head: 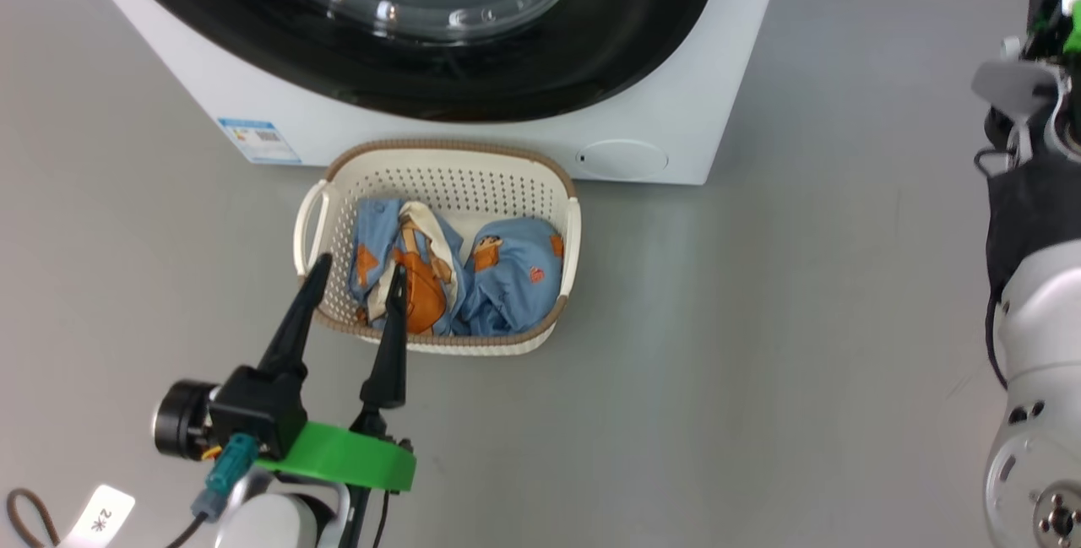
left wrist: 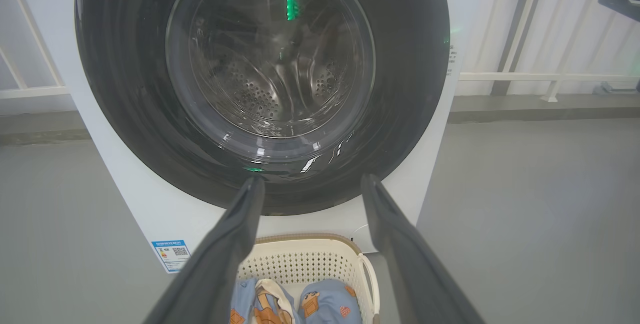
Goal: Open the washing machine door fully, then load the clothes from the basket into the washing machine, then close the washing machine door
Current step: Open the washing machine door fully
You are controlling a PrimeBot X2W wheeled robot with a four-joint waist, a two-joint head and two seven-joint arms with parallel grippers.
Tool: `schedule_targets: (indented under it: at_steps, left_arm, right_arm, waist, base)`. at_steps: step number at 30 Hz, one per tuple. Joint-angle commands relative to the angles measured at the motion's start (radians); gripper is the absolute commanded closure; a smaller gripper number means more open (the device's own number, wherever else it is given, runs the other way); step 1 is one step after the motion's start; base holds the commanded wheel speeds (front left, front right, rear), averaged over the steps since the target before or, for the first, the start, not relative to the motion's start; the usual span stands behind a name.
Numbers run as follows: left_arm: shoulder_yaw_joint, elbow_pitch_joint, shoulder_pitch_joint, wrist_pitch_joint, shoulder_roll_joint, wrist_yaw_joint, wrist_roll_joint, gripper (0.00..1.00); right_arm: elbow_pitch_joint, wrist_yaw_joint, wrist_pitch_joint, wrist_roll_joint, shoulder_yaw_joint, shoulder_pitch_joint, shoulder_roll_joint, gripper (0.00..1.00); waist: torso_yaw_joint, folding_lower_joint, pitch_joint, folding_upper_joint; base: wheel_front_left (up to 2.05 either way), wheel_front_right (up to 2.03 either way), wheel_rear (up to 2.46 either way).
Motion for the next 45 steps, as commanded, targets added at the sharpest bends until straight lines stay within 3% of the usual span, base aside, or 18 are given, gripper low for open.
schedule_targets:
  at_steps: [1,8,19,45]
  left_arm:
    - [0.025,-0.033,-0.041,-0.006,0.012,0.010,-0.012,0.00]
    - [0.010,-0.045,-0.094,-0.006,0.012,0.024,-0.013,0.00]
    - [-0.035,-0.055,-0.130,-0.006,0.012,0.051,-0.021,0.00]
    - [-0.101,-0.099,-0.154,-0.006,0.012,0.100,-0.067,0.00]
  right_arm:
    - [-0.004,0.002,0.031,0.017,0.010,-0.061,0.005,1.00]
    - [0.088,0.002,0.150,0.020,0.023,-0.183,-0.011,1.00]
    - [0.115,0.002,0.332,-0.004,0.083,-0.264,-0.016,1.00]
    - [0.125,0.002,0.464,-0.137,0.104,-0.393,-0.032,1.00]
  waist:
    - [0.021,0.0000,0.039,0.0000]
    - [0.039,0.0000,0.098,0.0000]
    - [0.068,0.0000,0.155,0.0000]
    - [0.118,0.0000,0.245,0.0000]
  base:
    - [0.00,0.00,0.00]
    - [0.00,0.00,0.00]
    - [0.00,0.00,0.00]
    - [0.00,0.00,0.00]
